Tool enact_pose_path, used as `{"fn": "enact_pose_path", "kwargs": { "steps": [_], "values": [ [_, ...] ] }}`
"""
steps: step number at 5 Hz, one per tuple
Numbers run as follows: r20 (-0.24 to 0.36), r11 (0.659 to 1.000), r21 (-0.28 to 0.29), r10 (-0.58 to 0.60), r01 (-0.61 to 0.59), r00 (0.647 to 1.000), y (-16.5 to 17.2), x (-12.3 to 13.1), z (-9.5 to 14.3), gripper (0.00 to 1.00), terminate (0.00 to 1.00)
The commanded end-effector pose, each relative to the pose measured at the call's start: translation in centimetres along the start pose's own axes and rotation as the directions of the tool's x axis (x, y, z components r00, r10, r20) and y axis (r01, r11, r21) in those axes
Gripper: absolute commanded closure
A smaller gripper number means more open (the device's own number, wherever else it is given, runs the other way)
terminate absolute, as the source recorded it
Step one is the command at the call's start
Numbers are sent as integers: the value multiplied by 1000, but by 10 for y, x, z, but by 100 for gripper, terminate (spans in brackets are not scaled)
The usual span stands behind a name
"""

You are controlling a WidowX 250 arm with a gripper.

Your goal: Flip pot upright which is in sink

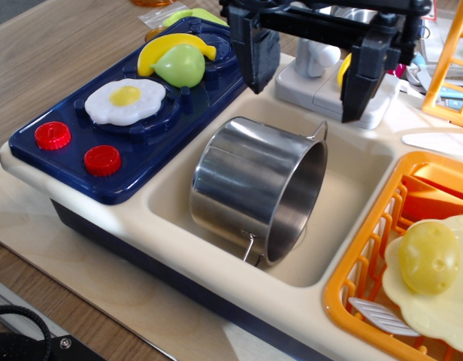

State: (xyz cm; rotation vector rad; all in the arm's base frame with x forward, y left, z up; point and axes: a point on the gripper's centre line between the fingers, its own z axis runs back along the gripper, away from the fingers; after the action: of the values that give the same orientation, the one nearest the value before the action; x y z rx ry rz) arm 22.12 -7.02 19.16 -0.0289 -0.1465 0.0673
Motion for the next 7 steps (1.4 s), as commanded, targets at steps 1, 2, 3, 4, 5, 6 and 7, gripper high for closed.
{"fn": "enact_pose_path", "kwargs": {
  "steps": [1, 2, 3, 4, 5, 6, 7],
  "values": [
    [0, 1000, 0, 0, 0, 1000, 0, 0, 0, 0, 0],
    [31, 997, 71, -47, 44, 998, -16, -2, 0, 0, 0],
    [64, 986, 139, -103, 93, 993, -28, -5, -11, 0, 0],
    [88, 966, 226, -148, 125, 985, -36, -9, -23, 0, 0],
    [113, 919, 352, -227, 175, 967, -36, -9, -35, 0, 0],
    [128, 908, 366, -267, 205, 955, -28, -3, -50, 0, 0],
    [128, 901, 369, -292, 228, 948, -15, 0, -60, 0, 0]
  ]
}}
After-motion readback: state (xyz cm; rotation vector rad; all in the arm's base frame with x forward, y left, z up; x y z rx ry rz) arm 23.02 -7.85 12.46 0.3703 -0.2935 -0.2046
